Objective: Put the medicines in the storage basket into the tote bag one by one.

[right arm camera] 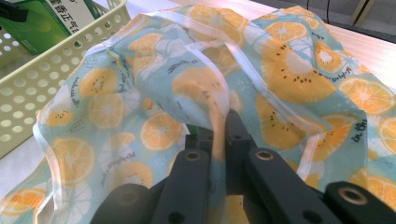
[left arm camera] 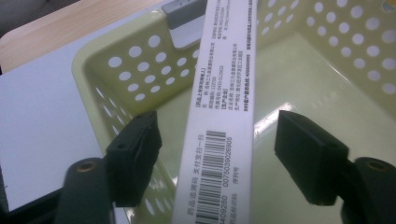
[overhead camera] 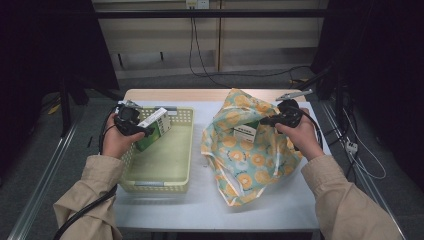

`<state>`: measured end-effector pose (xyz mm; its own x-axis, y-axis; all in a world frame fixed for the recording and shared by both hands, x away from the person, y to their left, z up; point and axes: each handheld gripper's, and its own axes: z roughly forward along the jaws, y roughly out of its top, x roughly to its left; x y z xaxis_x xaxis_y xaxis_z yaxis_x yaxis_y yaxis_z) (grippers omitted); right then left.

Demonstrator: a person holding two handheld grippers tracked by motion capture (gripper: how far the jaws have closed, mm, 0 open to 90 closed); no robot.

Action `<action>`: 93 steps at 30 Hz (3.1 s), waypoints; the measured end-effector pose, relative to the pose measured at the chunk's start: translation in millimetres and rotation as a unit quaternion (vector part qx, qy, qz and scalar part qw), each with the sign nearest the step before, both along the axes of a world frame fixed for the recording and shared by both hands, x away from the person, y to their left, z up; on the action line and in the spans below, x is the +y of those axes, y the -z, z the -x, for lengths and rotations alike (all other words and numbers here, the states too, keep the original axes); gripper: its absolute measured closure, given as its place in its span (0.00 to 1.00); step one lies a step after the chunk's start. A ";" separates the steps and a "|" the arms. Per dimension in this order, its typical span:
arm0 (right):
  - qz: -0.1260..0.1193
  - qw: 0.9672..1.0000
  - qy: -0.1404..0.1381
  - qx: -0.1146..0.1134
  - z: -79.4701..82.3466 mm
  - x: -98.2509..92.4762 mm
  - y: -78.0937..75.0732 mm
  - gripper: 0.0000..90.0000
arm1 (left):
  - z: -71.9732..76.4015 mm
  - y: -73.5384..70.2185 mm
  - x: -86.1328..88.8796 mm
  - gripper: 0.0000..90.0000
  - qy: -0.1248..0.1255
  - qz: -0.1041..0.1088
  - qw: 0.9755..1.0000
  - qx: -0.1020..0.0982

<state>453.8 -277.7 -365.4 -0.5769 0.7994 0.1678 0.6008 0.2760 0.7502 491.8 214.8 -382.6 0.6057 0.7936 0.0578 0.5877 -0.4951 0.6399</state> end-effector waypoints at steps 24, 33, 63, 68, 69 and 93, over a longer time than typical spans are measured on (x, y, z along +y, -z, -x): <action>-0.002 1.000 0.011 -0.005 -2.3 -0.2 -1.8 0.99 | 32.2 -56.0 -33.3 0.70 0.045 0.092 0.995 -0.014; -0.001 1.000 0.010 -0.006 -2.2 2.4 -4.6 0.99 | 53.0 -78.2 -80.5 0.70 0.118 0.132 0.984 -0.020; 0.004 1.000 0.009 -0.023 4.4 0.5 -21.6 0.99 | 89.6 -23.4 -225.6 0.70 0.240 0.127 0.962 0.021; 0.003 1.000 0.010 -0.024 5.1 0.2 -23.1 0.99 | 86.3 -12.5 -241.9 0.70 0.233 0.123 0.964 0.028; 0.005 1.000 0.010 -0.025 5.1 0.5 -23.6 0.99 | 84.9 -11.1 -245.7 0.70 0.229 0.115 0.966 0.025; 0.006 0.999 0.010 -0.036 6.0 -1.2 -34.9 0.99 | 66.8 8.7 -288.7 0.69 0.195 0.106 0.975 0.013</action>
